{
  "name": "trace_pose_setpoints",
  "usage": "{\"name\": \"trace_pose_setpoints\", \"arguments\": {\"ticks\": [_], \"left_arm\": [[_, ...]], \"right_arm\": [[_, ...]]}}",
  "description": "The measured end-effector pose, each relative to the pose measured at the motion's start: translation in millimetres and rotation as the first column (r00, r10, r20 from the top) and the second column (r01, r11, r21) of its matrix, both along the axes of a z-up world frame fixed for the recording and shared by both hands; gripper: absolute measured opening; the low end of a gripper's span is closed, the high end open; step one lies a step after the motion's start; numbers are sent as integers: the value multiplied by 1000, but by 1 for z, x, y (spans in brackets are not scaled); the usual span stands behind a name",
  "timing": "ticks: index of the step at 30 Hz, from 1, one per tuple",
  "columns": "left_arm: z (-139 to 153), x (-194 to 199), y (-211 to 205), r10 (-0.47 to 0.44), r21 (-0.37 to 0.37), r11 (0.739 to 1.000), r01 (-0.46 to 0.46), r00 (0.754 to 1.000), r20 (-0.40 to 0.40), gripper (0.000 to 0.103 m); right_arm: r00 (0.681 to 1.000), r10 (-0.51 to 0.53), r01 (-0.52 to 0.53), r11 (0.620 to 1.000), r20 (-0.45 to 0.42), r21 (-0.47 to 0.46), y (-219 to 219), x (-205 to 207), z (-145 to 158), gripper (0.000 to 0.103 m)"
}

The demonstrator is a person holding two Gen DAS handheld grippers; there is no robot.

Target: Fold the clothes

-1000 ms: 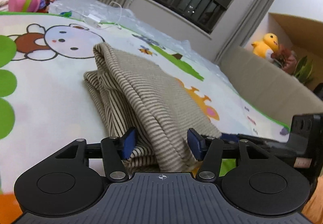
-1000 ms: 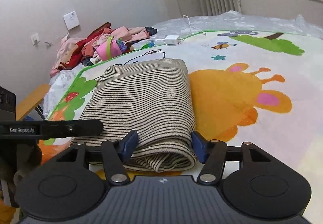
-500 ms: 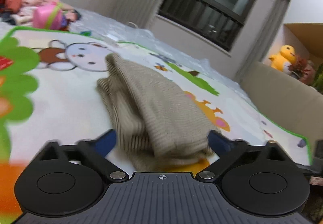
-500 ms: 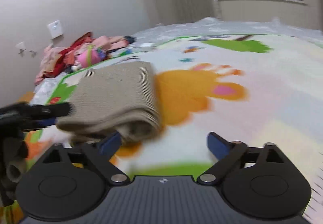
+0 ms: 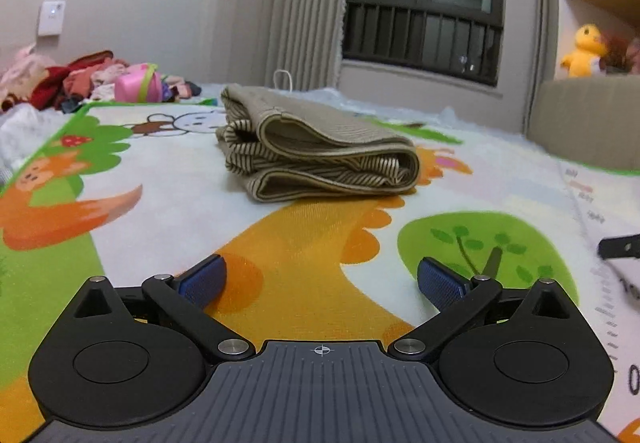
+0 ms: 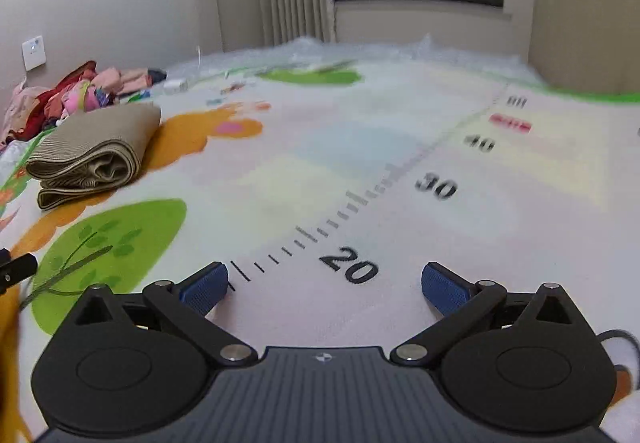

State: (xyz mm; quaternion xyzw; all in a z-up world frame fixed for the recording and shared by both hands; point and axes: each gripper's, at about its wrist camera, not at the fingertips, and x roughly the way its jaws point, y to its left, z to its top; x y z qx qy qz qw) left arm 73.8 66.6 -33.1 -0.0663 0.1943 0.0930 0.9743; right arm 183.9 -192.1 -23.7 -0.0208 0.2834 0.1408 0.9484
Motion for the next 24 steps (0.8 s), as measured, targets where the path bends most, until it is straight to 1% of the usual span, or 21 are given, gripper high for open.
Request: {"name": "trace_pose_setpoints", "arguments": {"ticks": [1, 4, 6, 15, 24], "left_arm": [[0, 2, 0, 1, 4, 1000, -1, 1000, -6, 103], [-1, -1, 5, -7, -17, 1000, 7, 1000, 4, 103], [-2, -3, 7, -11, -31, 999, 11, 1000, 13, 103], [-2, -7, 8, -14, -48, 999, 16, 1000, 26, 103], [-2, -7, 5, -11, -38, 999, 12, 1000, 24, 103]], "right_arm": [[1000, -4, 5, 999, 24, -32, 4, -3, 0, 103], [997, -3, 13, 991, 76, -133, 18, -10, 0, 103], [996, -2, 17, 985, 90, -171, 25, -11, -1, 103], [996, -26, 40, 985, 85, -170, 22, -12, -2, 103], [995, -37, 53, 983, 95, -177, 22, -14, -1, 103]]}}
